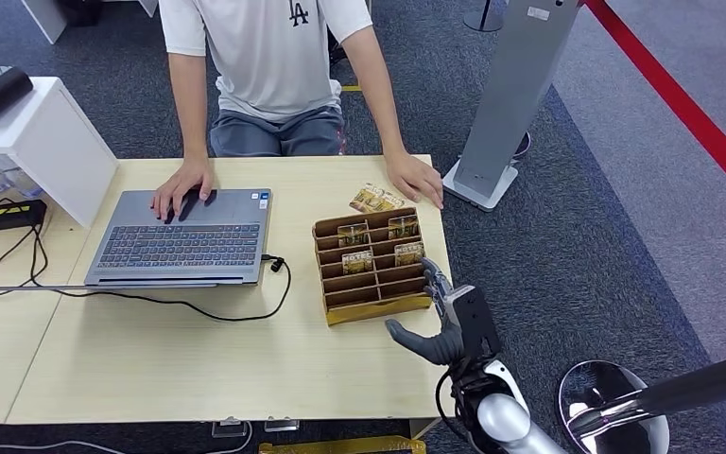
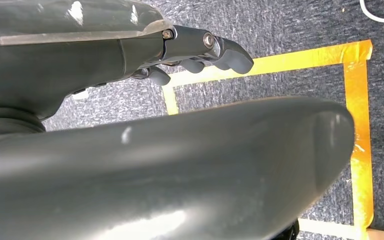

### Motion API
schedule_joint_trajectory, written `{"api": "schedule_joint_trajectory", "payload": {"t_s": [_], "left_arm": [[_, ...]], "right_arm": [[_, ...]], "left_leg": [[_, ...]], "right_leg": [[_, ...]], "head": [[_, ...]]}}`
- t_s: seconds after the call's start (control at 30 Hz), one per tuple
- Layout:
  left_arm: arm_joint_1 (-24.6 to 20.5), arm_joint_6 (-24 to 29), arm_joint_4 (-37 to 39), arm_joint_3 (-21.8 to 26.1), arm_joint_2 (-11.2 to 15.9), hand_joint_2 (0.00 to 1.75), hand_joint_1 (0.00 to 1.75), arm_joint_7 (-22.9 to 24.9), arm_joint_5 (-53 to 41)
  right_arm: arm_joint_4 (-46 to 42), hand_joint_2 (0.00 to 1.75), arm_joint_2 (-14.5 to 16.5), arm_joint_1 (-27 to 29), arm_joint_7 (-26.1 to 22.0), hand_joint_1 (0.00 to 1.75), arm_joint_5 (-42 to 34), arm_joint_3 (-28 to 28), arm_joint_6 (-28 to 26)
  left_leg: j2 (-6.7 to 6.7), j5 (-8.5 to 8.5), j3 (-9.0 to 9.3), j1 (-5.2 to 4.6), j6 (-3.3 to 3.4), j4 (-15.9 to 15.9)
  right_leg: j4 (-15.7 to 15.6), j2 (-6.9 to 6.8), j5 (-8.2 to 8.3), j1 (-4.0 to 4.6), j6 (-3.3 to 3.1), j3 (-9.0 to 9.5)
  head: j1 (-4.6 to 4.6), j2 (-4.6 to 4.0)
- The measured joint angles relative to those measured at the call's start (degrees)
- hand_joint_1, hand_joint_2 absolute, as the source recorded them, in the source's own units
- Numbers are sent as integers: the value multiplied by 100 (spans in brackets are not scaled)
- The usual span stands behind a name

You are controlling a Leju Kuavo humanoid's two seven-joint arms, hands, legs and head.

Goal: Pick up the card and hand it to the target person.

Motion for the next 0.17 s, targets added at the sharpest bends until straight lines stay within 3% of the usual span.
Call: {"api": "schedule_joint_trajectory", "payload": {"t_s": [0.17], "left_arm": [[-2, -7, 6, -16, -2, 0, 0, -11, -15]], "right_arm": [[-16, 175, 36, 39, 35, 0, 103, -106, 68]], "left_leg": [[2, 0, 1, 0, 0, -1]], "right_leg": [[-1, 2, 1, 0, 0, 1]], "head": [[0, 0]]}}
